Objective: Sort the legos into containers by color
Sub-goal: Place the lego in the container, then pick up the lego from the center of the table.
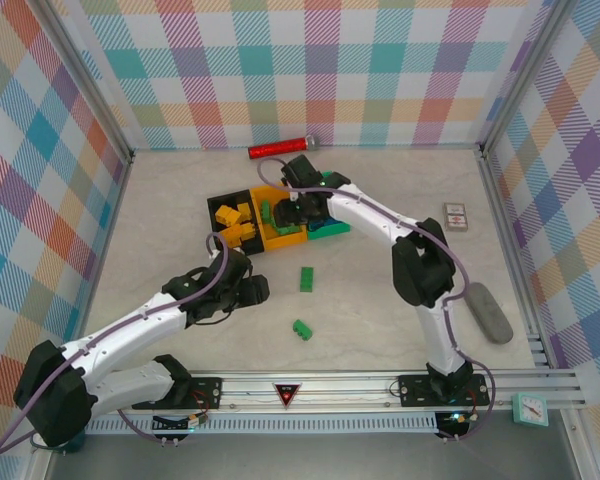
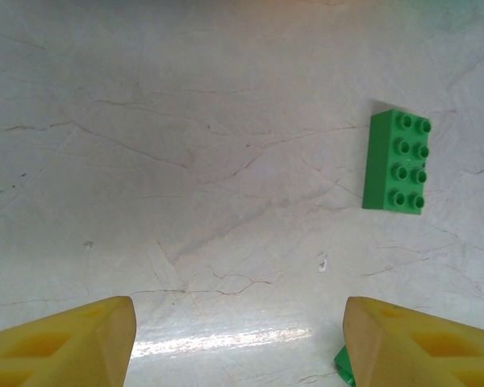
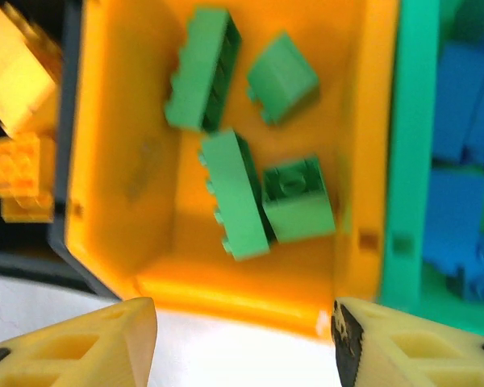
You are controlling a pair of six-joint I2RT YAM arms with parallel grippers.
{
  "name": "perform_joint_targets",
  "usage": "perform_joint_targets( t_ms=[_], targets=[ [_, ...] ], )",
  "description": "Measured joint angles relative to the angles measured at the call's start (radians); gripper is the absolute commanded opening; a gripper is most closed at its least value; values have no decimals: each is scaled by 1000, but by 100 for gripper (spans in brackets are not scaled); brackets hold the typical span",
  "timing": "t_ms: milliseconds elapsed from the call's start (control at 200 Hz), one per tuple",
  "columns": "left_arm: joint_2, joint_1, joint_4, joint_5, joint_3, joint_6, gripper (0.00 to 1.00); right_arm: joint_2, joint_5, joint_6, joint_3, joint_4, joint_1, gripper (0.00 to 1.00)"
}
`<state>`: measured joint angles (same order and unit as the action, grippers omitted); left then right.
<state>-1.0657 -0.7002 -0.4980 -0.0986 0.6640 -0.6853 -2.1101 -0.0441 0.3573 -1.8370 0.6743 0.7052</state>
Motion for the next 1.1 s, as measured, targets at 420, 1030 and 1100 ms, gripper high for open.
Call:
perform_joint_targets(
  t_ms=[420,1030,1100],
  targets=[
    [-120,0,40,29,18,1,68,355,-42,13,461,-113,0,60],
    [-414,-59,129,108,199,16,67,561,-133,85,814,-169,-14,60],
    [-471,-68,119,110,249,21,67,576,-140,85,825,-176,-18,60]
  ],
)
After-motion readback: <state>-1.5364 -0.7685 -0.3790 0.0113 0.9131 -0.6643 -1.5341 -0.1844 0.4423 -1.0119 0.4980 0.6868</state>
